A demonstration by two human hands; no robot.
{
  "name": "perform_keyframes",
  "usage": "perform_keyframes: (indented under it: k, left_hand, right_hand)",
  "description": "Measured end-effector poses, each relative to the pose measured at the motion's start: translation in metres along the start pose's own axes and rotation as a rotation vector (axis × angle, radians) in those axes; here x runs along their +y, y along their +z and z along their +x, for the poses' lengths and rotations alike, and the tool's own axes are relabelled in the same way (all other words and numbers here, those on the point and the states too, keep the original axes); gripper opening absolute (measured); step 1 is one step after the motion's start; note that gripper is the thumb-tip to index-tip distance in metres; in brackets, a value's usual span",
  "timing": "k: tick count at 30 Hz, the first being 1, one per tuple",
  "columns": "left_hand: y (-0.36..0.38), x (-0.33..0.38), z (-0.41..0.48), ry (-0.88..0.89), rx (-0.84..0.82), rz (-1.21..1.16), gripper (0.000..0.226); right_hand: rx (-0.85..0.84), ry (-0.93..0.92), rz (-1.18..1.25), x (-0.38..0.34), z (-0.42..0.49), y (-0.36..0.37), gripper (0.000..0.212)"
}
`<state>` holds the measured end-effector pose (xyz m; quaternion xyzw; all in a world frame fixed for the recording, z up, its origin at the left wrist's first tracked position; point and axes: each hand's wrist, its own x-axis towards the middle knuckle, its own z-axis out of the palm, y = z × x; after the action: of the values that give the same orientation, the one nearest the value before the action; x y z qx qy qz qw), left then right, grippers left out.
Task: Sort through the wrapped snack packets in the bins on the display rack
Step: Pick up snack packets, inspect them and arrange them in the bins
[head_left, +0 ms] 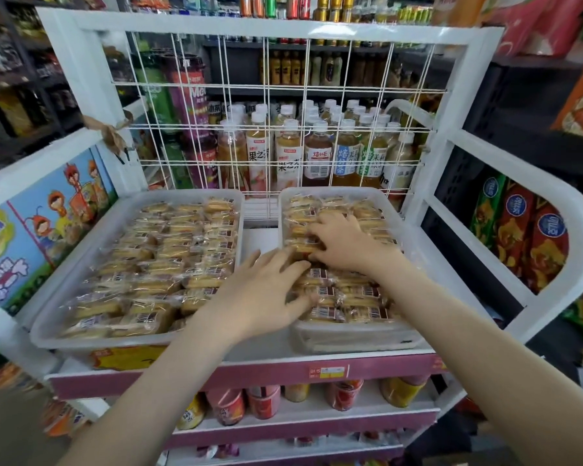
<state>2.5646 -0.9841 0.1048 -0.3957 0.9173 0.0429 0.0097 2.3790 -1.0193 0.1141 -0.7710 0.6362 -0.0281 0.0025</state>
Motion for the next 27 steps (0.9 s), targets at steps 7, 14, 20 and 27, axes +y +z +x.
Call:
perform_keyframes:
  k: [7,14,20,27]
  left_hand:
    - [0.002,-0.001,0.001,0.054,0.108,0.053,0.092]
    - [0.0,-0.001,0.002,0.044,0.078,0.027,0.085]
    - [-0.007,0.003,-0.004,-0.055,0.299,-0.292,0.064]
    - [-0.013,0.022,-0.046,-0.181,0.634,-0.95,0.017]
  right_hand:
    - [0.121,-0.01,0.042,0.004,-0.005,-0.004,0.03]
    - [0.349,-0.02,0.275,0.006,-0.028,-0.024,0.041]
    - [0.604,-0.109,0.263,-0.006,-0.065,-0.026,0.043]
    - [0.573,0.039,1.15,-0.052,-0.126,-0.027,0.036]
